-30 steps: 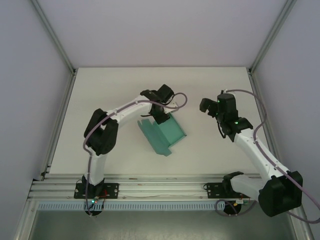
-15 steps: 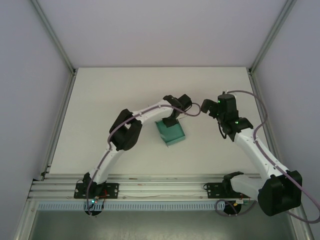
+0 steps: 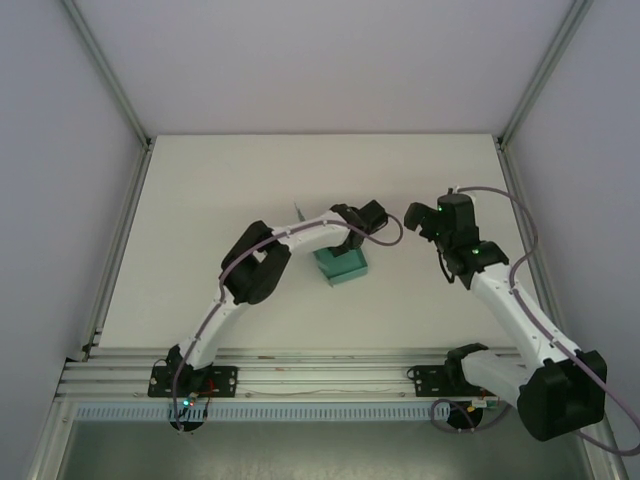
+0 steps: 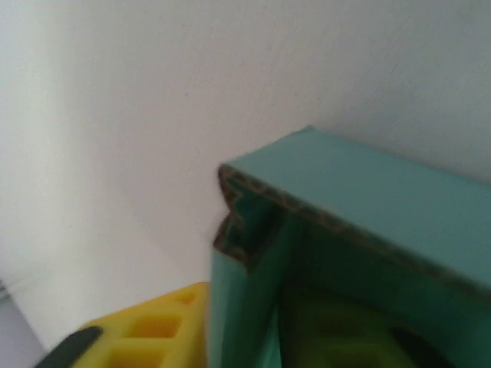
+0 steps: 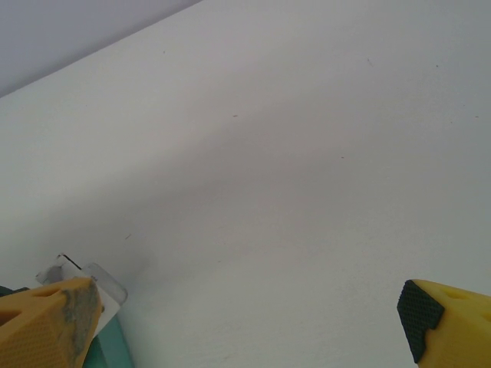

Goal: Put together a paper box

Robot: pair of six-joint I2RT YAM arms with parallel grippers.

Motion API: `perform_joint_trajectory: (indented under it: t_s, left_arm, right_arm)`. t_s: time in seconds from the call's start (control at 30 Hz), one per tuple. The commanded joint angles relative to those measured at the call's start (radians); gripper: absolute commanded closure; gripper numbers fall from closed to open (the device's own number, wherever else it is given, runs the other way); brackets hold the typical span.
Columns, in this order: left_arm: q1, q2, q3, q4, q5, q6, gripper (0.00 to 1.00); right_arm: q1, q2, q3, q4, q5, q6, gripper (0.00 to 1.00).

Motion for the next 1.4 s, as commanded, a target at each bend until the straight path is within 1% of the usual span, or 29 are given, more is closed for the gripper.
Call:
perform_joint_trajectory:
  t_s: [0.0,0.07,0.13,0.23,0.33,0.4,0.43,0.5,0.6,0.63,0.67,0.73,0.8,0.87,0.97,1.03,1.07,1.13,1.2,1.27,1.3,1.37]
  left_arm:
    - [0.02,-0.091,-0.067,0.095,0.132,0.052,0.5]
    - [0.02,-0.147,-0.1,0.109,0.184,0.12,0.37]
    - [0.021,-0.19,-0.117,0.109,0.233,0.177,0.29]
    - [0.021,-0.232,-0.12,0.1,0.287,0.237,0.19]
    - [0.022,-0.253,-0.104,0.088,0.317,0.263,0.09]
    - [0.026,-0.267,-0.093,0.086,0.337,0.265,0.0]
    - [0.031,-0.279,-0.089,0.091,0.347,0.257,0.0]
    - [0.054,-0.31,-0.087,0.113,0.404,0.23,0.0]
    - [0.102,-0.384,-0.089,0.169,0.489,0.147,0.0]
    - [0.121,-0.418,-0.107,0.214,0.509,0.113,0.0]
    - [0.138,-0.437,-0.128,0.259,0.521,0.077,0.0]
    - [0.173,-0.523,-0.167,0.335,0.538,-0.004,0.0]
    - [0.208,-0.578,-0.204,0.38,0.55,-0.086,0.0]
    - [0.244,-0.628,-0.249,0.428,0.525,-0.188,0.0]
    - [0.329,-0.692,-0.319,0.44,0.495,-0.382,0.0]
    - [0.404,-0.738,-0.401,0.446,0.529,-0.489,0.0]
    - [0.437,-0.76,-0.452,0.461,0.549,-0.52,0.0]
    - [0.494,-0.799,-0.55,0.472,0.57,-0.563,0.0]
    - [0.541,-0.835,-0.63,0.465,0.578,-0.605,0.0]
    - [0.582,-0.875,-0.712,0.478,0.617,-0.629,0.0]
    - [0.595,-0.892,-0.743,0.479,0.617,-0.641,0.0]
    - [0.611,-0.926,-0.789,0.465,0.58,-0.648,0.0]
  right_arm:
    - [-0.009,-0.035,-0.021,-0.002,-0.003,0.008,0.0]
    - [-0.01,-0.049,-0.028,-0.006,-0.014,0.003,0.0]
    - [-0.01,-0.06,-0.031,-0.012,-0.022,-0.006,0.0]
    - [-0.011,-0.066,-0.027,-0.024,-0.053,-0.022,0.0]
    - [-0.011,-0.067,-0.026,-0.018,-0.101,-0.04,0.0]
    - [-0.012,-0.063,-0.021,-0.012,-0.108,-0.051,0.0]
    - [-0.012,-0.06,-0.02,-0.006,-0.107,-0.058,0.0]
    - [-0.013,-0.05,-0.016,0.0,-0.111,-0.078,0.0]
    - [-0.015,-0.02,0.016,-0.013,-0.126,-0.105,0.0]
    - [-0.014,-0.004,0.035,-0.025,-0.141,-0.119,0.0]
    - [-0.015,0.009,0.049,-0.03,-0.159,-0.131,0.0]
    - [-0.014,0.037,0.069,-0.023,-0.197,-0.168,0.0]
    - [-0.015,0.069,0.087,-0.009,-0.24,-0.212,0.0]
    - [-0.015,0.097,0.11,0.009,-0.336,-0.291,0.02]
    - [0.023,0.217,0.165,0.003,-0.47,-0.471,0.04]
    - [0.084,0.334,0.24,-0.07,-0.481,-0.614,0.03]
    - [0.116,0.402,0.291,-0.127,-0.476,-0.695,0.03]
    - [0.18,0.548,0.41,-0.25,-0.431,-0.86,0.04]
    - [0.226,0.669,0.507,-0.32,-0.389,-0.979,0.04]
    - [0.25,0.782,0.593,-0.352,-0.386,-1.054,0.05]
    - [0.255,0.825,0.63,-0.358,-0.393,-1.076,0.07]
    - [0.268,0.905,0.699,-0.388,-0.419,-1.126,0.09]
